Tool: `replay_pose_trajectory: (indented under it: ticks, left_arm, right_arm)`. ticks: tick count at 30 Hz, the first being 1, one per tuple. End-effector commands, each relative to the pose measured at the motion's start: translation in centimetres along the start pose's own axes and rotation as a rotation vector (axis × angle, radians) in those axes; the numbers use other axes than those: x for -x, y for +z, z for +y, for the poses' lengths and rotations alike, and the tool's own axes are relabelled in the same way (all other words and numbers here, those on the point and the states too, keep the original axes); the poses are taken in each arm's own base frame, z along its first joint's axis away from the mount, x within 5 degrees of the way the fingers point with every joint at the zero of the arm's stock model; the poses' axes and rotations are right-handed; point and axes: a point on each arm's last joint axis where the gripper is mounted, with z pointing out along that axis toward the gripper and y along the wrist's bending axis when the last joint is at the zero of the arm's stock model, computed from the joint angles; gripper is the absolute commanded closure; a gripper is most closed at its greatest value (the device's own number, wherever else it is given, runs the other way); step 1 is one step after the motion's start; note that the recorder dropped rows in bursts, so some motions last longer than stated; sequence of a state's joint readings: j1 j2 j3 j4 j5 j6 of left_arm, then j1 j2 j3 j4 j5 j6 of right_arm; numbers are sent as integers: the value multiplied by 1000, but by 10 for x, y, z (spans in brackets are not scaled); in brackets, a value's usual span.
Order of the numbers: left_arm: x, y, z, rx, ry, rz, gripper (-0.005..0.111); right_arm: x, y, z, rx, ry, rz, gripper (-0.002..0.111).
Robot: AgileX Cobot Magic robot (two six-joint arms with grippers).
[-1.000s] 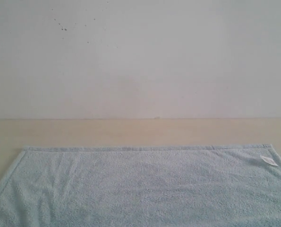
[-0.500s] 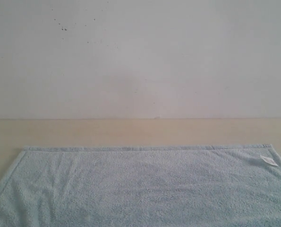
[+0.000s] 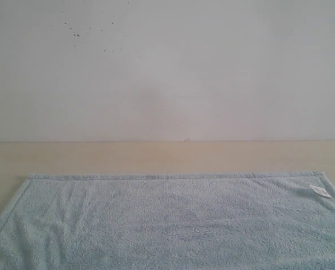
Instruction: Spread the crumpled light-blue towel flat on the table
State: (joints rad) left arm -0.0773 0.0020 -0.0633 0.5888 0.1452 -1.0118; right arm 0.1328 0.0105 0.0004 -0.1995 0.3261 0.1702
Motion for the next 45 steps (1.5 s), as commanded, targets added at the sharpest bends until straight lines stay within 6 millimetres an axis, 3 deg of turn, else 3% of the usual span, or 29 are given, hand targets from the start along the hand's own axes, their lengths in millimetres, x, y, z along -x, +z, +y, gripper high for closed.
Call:
replay_pose_trajectory:
  ticks: [1,17,18,20,21,25,29,30,45]
  left_arm:
    - [0,0,-1,-16,-2,-8,103]
    - [-4,0,1,2,-7,11,103]
    - [-8,1,4,21,-52,37,103]
    - [-29,1,8,46,-359,161,103]
    - [-36,0,9,72,-396,231,103]
    - [-40,-1,11,70,-122,278,103]
    - [-40,-1,11,-15,453,296,103]
    - [-40,-1,11,-27,506,297,103]
    - [-38,0,9,-36,508,260,103]
  right_arm:
    - [-1,-1,-3,-48,-29,5,106]
    - [-1,-1,-2,-39,6,1,106]
    - [-1,-1,-2,-39,6,1,106]
    - [-1,-1,-2,-39,6,1,106]
    - [-1,-1,-2,-39,6,1,106]
    - [-1,-1,-2,-39,8,3,106]
    - [-1,-1,-2,-39,8,3,106]
    - [-1,-1,-2,-39,8,3,106]
    - [-1,-1,-2,-39,8,3,106]
